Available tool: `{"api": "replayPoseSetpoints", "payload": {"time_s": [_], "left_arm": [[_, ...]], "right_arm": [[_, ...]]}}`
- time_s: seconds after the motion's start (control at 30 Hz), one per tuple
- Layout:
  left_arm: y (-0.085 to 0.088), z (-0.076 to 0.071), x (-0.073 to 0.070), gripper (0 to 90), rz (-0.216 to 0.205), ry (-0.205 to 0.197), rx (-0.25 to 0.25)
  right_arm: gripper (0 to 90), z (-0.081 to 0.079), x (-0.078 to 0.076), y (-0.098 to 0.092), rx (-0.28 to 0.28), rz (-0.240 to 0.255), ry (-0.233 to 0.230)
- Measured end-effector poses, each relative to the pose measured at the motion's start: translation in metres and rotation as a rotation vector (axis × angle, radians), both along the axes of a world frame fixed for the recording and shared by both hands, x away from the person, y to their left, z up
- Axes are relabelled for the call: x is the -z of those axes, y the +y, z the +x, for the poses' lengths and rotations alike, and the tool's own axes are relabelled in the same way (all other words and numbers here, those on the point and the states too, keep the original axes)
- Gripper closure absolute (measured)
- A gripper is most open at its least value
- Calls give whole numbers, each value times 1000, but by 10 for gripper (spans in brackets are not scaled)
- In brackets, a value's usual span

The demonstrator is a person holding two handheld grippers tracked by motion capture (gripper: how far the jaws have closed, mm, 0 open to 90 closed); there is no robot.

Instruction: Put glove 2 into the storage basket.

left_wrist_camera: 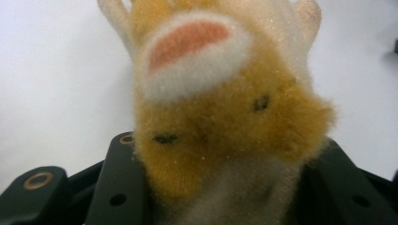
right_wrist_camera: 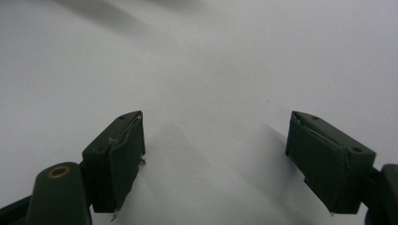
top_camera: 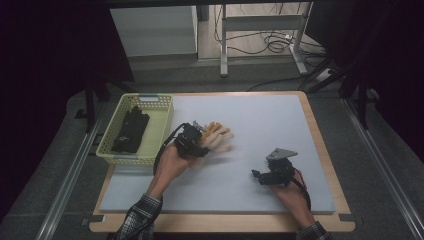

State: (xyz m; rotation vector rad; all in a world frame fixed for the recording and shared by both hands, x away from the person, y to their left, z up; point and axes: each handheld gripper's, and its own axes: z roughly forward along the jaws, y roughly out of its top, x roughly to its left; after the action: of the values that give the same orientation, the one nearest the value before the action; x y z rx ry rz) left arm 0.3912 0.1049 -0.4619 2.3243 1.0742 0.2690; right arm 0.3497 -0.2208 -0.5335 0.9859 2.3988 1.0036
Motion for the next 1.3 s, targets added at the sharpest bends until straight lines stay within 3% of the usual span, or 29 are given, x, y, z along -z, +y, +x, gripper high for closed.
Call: {"api": "replayPoseSetpoints", "payload": {"time_s": [0.13,0.53,1.03,1.3], "left_arm": [[16,3,-13,544,-17,-11,-32],[67,11,-46,543,2,-48,-154],[135,20,-56,542,-17,-67,-326],[155,24,-54,541,-9,-74,-380]], "right_arm": [[196,0,0,0,-1,0,-1],[195,0,0,0,-1,-1,-3],[194,0,0,0,0,1,-4],[194,0,0,0,0,0,-4]]}}
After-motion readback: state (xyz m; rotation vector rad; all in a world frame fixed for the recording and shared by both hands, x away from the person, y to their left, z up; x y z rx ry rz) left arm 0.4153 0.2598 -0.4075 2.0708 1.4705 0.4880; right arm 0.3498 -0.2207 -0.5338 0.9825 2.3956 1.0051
